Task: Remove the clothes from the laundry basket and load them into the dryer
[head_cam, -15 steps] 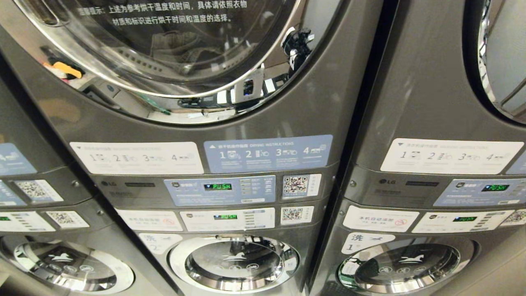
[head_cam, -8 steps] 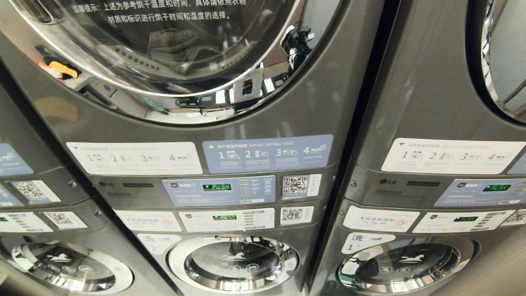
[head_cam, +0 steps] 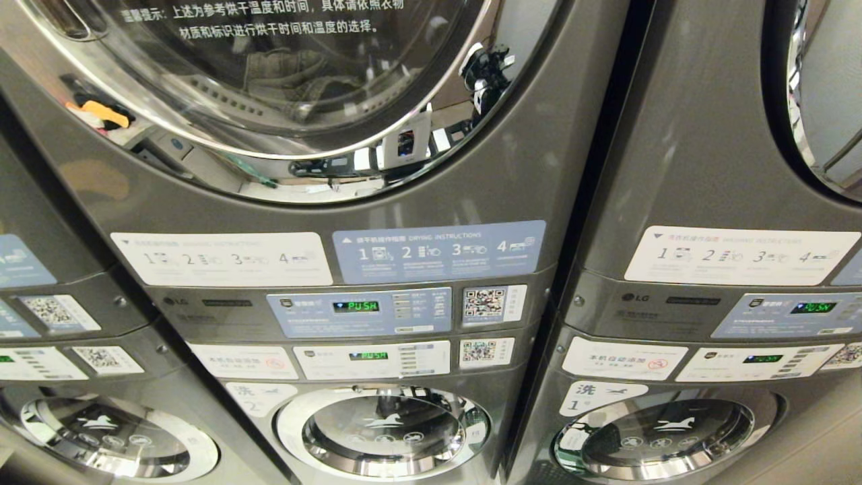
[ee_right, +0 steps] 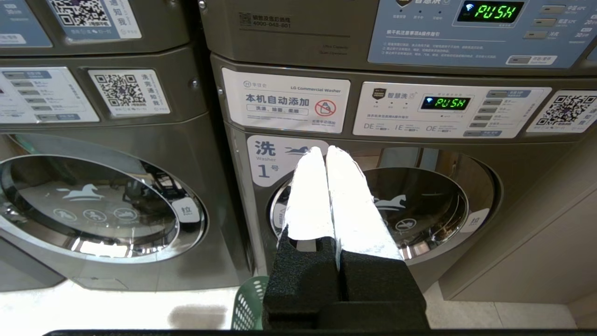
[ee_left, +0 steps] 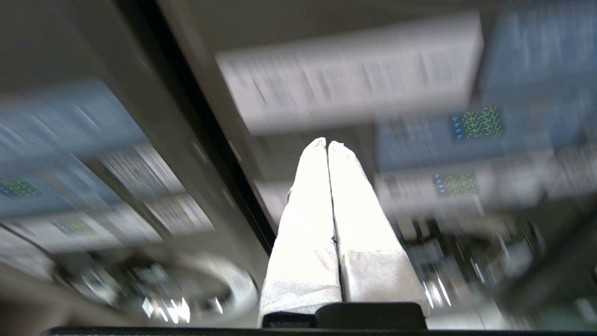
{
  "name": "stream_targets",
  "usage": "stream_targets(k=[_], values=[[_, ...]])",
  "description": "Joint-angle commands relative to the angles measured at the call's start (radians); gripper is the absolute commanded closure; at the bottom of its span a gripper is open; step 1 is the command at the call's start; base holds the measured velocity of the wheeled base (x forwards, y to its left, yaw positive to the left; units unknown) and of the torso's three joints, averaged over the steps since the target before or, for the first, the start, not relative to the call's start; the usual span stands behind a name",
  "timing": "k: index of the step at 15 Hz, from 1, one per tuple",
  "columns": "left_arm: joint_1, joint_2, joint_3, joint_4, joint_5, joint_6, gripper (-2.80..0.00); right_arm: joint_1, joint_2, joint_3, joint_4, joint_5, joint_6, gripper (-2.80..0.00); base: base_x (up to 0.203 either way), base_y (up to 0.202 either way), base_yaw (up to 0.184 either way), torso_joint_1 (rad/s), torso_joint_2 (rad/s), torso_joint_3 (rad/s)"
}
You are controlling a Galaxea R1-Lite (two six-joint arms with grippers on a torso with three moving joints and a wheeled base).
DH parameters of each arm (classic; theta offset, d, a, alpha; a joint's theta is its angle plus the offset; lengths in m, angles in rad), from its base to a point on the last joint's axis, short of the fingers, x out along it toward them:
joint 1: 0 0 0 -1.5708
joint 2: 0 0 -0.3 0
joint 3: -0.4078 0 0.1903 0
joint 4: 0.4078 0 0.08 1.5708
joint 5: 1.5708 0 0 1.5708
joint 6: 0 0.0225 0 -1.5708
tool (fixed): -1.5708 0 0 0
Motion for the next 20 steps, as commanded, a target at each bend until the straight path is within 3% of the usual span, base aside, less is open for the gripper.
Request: stream_targets(k=[1,3,5,7,10,12,16,17,20], values=[[-0.002,-0.185,0.224,0.006,-0.020,-0.005,0.00,0.000,0.000,-0.002,0.001,0.001,-0.002,0.00,0.000,0.000,0.000,0.000,0.00,0.000],[-0.002,-0.279,0.453,0.015,-0.034,-0.015,0.00,0.000,0.000,0.000,0.001,0.001,-0.002,0.00,0.000,0.000,0.000,0.000,0.00,0.000],[-0.003,-0.327,0.554,0.058,0.015,-0.028,0.00,0.000,0.000,0.000,0.001,0.001,-0.002,0.00,0.000,0.000,0.000,0.000,0.00,0.000],[-0.019,-0.335,0.555,0.089,0.009,-0.053,0.00,0.000,0.000,-0.002,0.001,0.001,-0.002,0.00,0.000,0.000,0.000,0.000,0.00,0.000],[-0.152,-0.370,0.555,0.089,0.009,-0.065,0.00,-0.001,0.030,-0.012,0.036,0.009,-0.025,0.00,0.000,0.000,0.000,0.000,0.00,0.000],[-0.144,-0.414,0.555,0.089,0.010,-0.070,0.00,-0.002,0.069,-0.017,0.055,0.015,-0.071,0.00,0.000,0.000,0.000,0.000,0.00,0.000],[-0.125,-0.618,0.555,0.089,0.026,-0.093,0.00,0.000,-0.003,-0.014,0.051,0.020,-0.070,0.00,0.000,0.000,0.000,0.000,0.00,0.000],[-0.122,-0.620,0.556,0.089,0.049,-0.132,0.00,0.000,0.000,-0.014,0.047,0.019,-0.061,0.00,0.000,0.000,0.000,0.000,0.00,0.000],[-0.121,-0.616,0.555,0.091,0.059,-0.139,0.00,0.000,0.000,-0.014,0.047,0.043,-0.091,0.00,0.000,0.000,0.000,0.000,0.00,0.000]])
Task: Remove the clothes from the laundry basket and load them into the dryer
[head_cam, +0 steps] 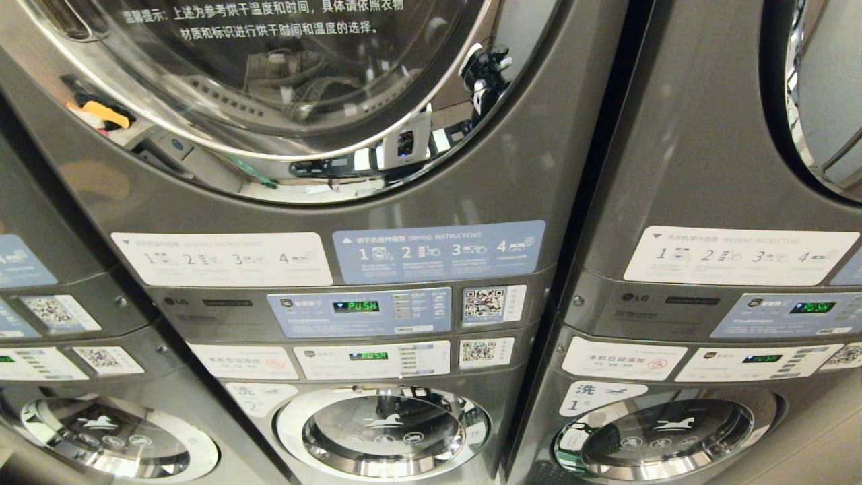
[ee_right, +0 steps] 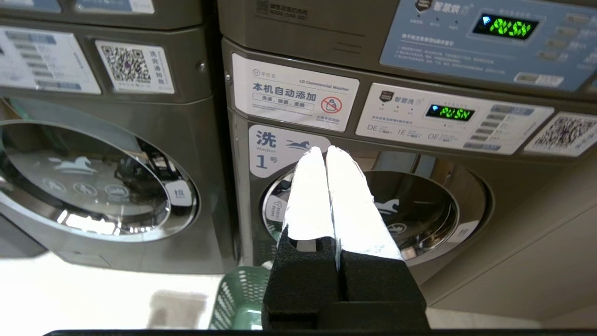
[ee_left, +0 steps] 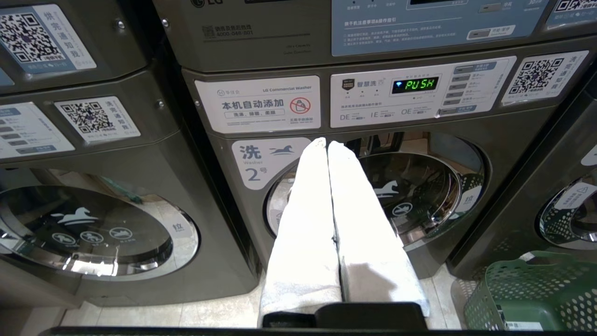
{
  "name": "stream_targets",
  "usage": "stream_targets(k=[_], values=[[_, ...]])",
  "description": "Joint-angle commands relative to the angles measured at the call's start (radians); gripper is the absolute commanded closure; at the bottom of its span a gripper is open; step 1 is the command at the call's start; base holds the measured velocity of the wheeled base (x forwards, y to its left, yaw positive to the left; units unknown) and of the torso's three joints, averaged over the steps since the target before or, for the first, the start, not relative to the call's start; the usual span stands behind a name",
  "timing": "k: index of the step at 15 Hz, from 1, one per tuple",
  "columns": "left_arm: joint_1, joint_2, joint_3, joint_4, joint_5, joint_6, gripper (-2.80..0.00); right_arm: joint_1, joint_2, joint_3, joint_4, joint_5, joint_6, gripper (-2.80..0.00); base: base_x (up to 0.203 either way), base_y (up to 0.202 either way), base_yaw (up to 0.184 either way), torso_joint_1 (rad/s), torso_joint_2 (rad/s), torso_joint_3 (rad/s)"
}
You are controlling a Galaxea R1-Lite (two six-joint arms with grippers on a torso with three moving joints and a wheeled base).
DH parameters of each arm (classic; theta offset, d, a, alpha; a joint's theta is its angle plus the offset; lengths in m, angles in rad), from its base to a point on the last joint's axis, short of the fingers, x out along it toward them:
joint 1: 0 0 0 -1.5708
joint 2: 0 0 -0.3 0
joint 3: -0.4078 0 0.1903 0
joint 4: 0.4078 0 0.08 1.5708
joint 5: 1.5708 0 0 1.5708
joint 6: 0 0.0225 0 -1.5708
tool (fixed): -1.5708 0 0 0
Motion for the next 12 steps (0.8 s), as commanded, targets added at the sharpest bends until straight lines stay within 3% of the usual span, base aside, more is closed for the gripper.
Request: stream_targets(k=[1,4,8,12], values=[[0.000,-0.015,0.000,0.000,0.000,0.002,0.00,0.000,-0.003,-0.003,0.005,0.010,-0.023,0.00,0.000,0.000,0.000,0.000,0.00,0.000],[0.000,-0.016,0.001,0.000,-0.005,0.009,0.00,0.000,-0.003,0.002,-0.002,0.004,0.000,0.00,0.000,0.000,0.000,0.000,0.00,0.000],[0.000,-0.016,0.000,0.001,-0.002,0.021,0.00,0.000,-0.003,0.023,-0.070,-0.041,0.102,0.00,0.000,0.000,0.000,0.000,0.00,0.000],[0.000,-0.016,0.001,0.002,-0.002,0.020,0.00,0.000,-0.003,0.021,-0.070,-0.043,0.099,0.00,0.000,0.000,0.000,0.000,0.00,0.000]])
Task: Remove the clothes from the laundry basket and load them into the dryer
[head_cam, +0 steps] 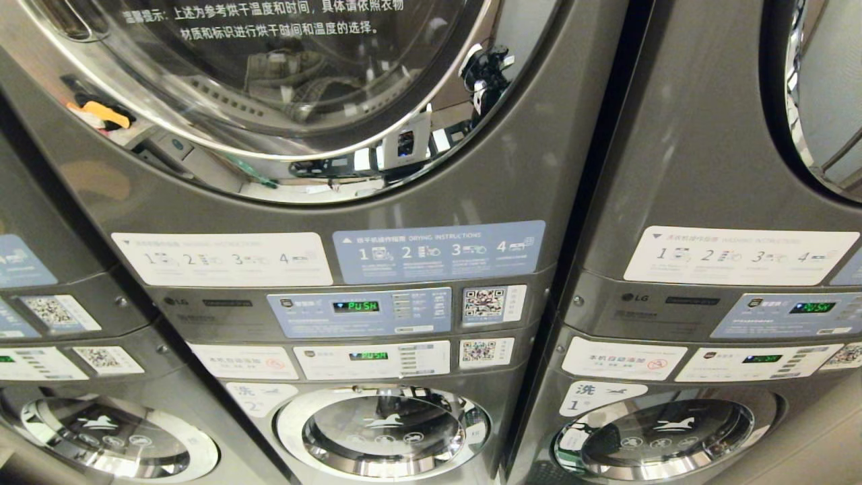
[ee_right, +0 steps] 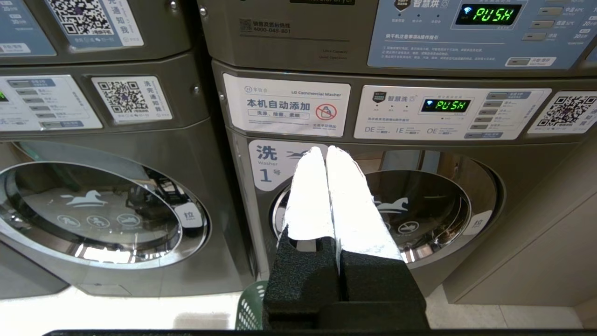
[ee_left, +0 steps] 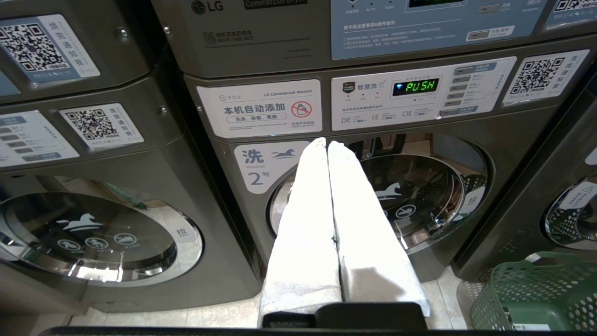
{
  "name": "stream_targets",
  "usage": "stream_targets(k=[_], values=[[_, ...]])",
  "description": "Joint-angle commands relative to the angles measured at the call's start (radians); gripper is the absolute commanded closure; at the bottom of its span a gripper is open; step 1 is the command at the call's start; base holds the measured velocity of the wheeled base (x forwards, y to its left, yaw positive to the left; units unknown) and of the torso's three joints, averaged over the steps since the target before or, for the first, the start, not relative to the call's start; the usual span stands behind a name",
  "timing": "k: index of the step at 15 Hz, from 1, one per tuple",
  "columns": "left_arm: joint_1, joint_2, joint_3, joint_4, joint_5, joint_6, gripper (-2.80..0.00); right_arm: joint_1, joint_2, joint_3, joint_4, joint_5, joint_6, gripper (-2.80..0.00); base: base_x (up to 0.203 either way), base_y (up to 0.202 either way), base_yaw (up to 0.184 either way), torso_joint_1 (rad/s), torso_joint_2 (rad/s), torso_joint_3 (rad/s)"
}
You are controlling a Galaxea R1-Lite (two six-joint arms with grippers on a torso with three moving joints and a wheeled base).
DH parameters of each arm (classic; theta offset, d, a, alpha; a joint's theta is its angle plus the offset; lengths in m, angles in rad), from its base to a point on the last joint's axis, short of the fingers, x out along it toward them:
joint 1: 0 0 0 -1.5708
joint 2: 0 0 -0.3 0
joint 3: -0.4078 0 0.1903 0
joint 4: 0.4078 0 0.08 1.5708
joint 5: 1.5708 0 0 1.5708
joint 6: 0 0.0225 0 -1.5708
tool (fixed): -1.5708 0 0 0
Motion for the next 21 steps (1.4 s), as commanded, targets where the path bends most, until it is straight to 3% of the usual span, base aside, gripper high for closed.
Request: stream_targets(k=[1,8,21], values=[[0.000,-0.002,0.001,-0.001,-0.006,-0.001,0.00,0.000,0.000,0.002,-0.003,0.000,0.003,0.00,0.000,0.000,0.000,0.000,0.00,0.000],[0.000,-0.002,0.000,-0.001,-0.027,-0.002,0.00,0.000,0.000,0.003,0.002,0.000,0.009,0.00,0.001,0.010,0.000,0.001,0.00,0.001],[0.000,-0.002,0.000,0.000,-0.024,-0.009,0.00,-0.001,0.000,0.002,0.000,0.003,-0.005,0.00,0.000,0.188,-0.002,0.001,0.00,0.002]])
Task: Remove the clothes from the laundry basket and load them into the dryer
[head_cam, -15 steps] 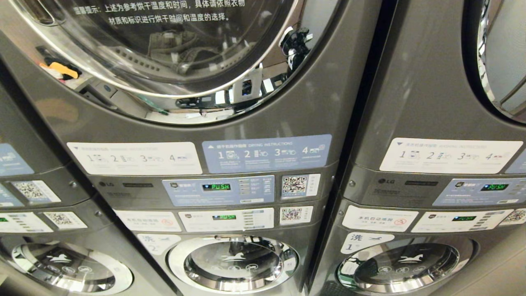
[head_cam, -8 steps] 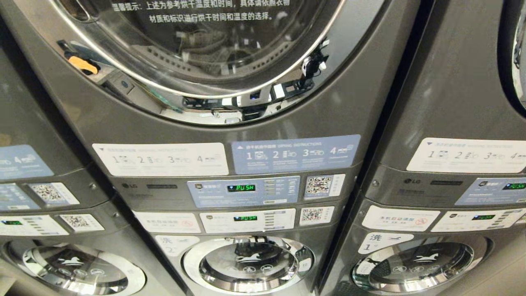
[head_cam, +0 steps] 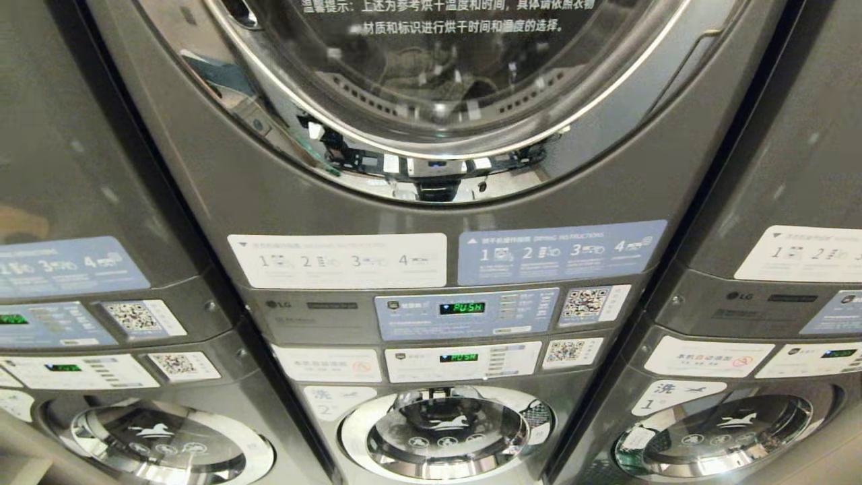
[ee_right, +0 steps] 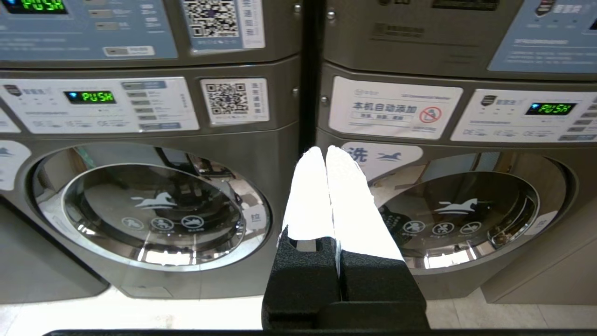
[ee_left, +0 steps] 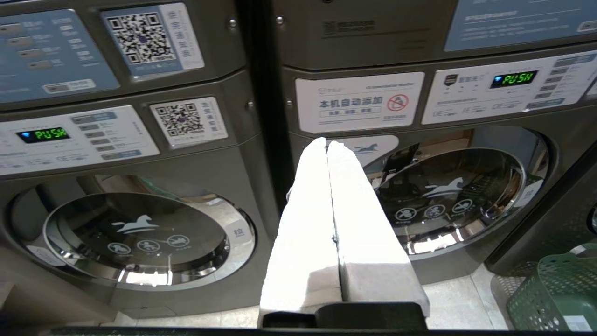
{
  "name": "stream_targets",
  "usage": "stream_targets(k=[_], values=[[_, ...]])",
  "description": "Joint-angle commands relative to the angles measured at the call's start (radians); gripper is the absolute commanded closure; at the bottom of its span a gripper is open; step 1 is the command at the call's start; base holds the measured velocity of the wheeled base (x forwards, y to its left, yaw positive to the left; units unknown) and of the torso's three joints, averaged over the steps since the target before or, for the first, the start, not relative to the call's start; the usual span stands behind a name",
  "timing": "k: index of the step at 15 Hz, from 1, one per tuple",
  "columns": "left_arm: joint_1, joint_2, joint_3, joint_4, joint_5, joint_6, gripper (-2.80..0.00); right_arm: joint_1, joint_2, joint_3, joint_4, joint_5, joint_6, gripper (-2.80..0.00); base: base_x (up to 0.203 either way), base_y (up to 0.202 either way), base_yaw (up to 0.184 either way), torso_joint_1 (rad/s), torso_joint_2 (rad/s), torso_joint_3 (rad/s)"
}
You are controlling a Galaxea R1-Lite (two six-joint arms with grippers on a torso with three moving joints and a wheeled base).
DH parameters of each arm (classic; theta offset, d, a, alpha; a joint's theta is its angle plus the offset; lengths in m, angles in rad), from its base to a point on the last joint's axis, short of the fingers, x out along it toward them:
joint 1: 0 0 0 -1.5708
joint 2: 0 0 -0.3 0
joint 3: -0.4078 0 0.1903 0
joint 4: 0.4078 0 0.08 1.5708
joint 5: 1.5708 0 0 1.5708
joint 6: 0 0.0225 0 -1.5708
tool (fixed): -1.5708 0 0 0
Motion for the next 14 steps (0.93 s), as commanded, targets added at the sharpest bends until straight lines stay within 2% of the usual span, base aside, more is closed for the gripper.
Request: stream_targets(k=[1,14], values=[[0.000,-0.001,0.000,0.001,-0.001,0.000,0.00,0.001,0.000,0.000,-0.001,0.000,0.003,0.00,0.000,0.092,0.000,0.002,0.00,0.006],[0.000,-0.001,0.000,0.001,0.004,-0.001,0.00,0.001,0.000,0.000,-0.001,0.003,-0.010,0.00,0.000,0.000,0.000,0.000,0.00,0.000]])
